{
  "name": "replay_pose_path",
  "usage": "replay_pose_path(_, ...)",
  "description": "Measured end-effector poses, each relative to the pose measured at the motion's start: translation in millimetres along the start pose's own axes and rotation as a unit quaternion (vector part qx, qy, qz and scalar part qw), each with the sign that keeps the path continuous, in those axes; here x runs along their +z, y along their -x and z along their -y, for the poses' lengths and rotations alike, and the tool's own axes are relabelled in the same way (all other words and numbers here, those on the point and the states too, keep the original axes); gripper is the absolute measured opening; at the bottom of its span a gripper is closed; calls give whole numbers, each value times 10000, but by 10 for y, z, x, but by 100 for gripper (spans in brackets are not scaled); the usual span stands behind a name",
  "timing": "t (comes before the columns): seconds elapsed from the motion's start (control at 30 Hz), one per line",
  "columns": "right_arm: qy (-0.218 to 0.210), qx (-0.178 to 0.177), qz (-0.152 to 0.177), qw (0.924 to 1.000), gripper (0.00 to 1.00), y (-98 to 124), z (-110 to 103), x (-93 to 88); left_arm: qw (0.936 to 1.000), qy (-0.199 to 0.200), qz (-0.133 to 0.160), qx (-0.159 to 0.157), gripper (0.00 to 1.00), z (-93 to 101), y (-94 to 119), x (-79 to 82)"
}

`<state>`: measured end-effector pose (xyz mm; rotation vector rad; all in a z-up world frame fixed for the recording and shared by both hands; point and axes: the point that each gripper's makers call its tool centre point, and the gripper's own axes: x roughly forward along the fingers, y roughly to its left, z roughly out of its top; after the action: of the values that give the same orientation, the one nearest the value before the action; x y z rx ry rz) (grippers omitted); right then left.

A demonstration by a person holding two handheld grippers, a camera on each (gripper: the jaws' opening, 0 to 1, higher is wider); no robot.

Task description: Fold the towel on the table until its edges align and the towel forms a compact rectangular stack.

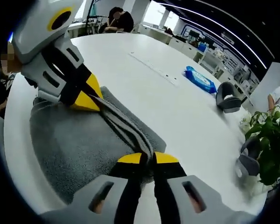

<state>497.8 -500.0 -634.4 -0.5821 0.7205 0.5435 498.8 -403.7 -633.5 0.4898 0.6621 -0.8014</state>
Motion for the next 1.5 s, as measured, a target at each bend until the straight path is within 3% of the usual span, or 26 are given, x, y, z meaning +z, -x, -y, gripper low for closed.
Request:
replay_pose_path(0.2, -14, -120, 84, 9999, 6, -27, -8, 2, 9998, -15, 173, 33, 8, -5, -41, -24)
replay_pose_path(0.37, -63, -53, 22, 10000, 7, 3, 10, 33, 9999, -68, 94, 78, 9, -1, 3, 16)
replay_pose_path(0.6, -144, -161, 243, 9995, 19, 164, 108, 119, 9993, 125, 232, 263, 16, -99, 192, 99)
replay_pose_path(0.83, -555, -225, 644, 9961, 14, 438, 165, 239, 9956, 413, 694, 464, 16, -181, 507, 227)
replay_pose_path(1.0, -865, -159, 783, 9930, 9, 639, 95, 246, 9941, 427, 883, 473, 16, -5, 722, 212)
replay_pose_path(1.13, -1079, 33, 701, 9917, 4, 695, -102, 136, 9940, 471, 911, 372, 16, 197, 783, 185)
replay_pose_path(1.33, -1273, 270, 360, 9909, 0, 661, -399, -131, 9952, 529, 798, 189, 16, 447, 750, 75)
replay_pose_path(1.5, -1269, 406, 134, 9910, 0, 587, -462, -260, 9973, 590, 423, 124, 14, 506, 606, -186)
